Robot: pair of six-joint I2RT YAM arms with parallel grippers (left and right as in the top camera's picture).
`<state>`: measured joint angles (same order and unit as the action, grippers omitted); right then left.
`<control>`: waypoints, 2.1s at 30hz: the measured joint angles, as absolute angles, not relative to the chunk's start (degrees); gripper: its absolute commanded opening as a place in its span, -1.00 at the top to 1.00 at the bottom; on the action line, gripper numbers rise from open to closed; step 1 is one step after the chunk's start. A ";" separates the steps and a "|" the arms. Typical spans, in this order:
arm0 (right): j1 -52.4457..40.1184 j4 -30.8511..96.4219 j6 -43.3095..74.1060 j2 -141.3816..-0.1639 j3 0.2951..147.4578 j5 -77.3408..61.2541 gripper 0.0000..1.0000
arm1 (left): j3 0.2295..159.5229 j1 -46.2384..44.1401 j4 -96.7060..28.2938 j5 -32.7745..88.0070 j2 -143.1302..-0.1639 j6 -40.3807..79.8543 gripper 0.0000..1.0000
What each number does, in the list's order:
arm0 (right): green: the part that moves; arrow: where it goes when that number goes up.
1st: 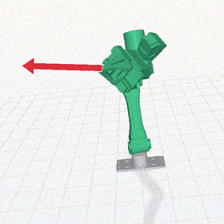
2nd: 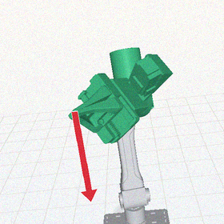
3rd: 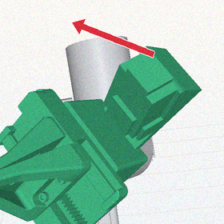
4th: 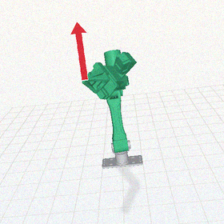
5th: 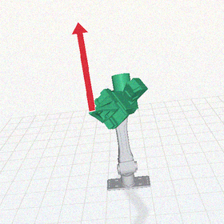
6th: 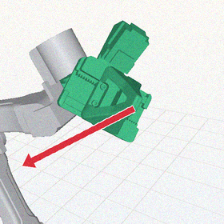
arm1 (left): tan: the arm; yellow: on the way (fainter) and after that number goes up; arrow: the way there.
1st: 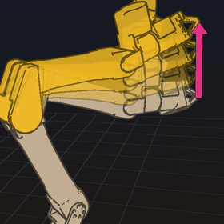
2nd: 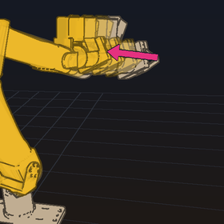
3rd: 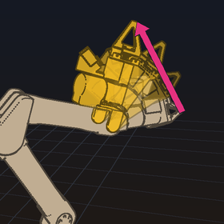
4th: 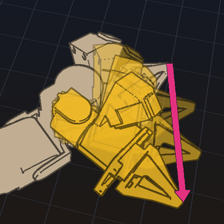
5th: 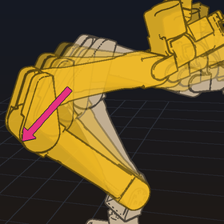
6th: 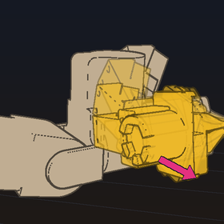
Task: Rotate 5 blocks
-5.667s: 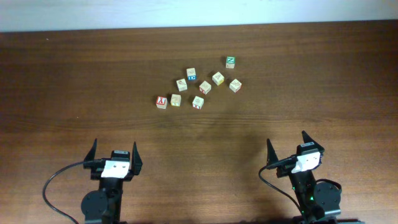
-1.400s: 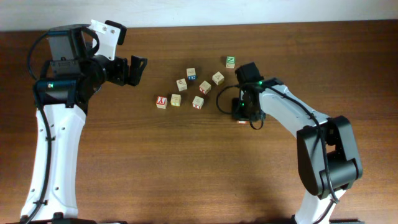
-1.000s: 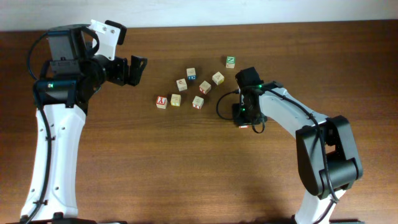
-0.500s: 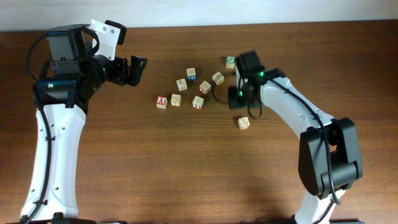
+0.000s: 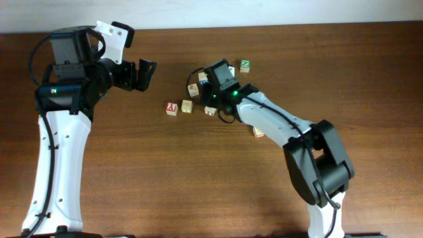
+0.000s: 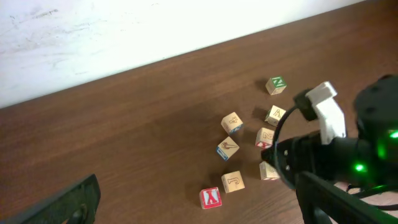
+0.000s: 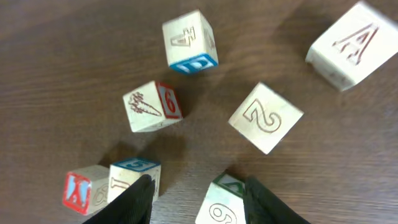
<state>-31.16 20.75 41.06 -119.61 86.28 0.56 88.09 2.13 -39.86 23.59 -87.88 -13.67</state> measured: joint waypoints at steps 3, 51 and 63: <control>-31.40 20.69 42.61 -120.88 86.28 1.74 -0.01 | 88.09 2.13 -39.83 23.59 -87.88 -13.65 -0.98; -28.51 58.98 27.53 -123.28 94.19 2.79 0.56 | 88.09 2.13 -39.86 23.62 -87.88 -13.65 -0.98; -24.95 58.98 28.47 -123.20 91.39 3.01 0.13 | 88.09 2.13 -39.86 23.59 -87.88 -13.67 -0.98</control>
<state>-24.95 58.98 28.47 -123.20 91.39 3.01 88.09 2.13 -39.86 23.59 -87.88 -13.67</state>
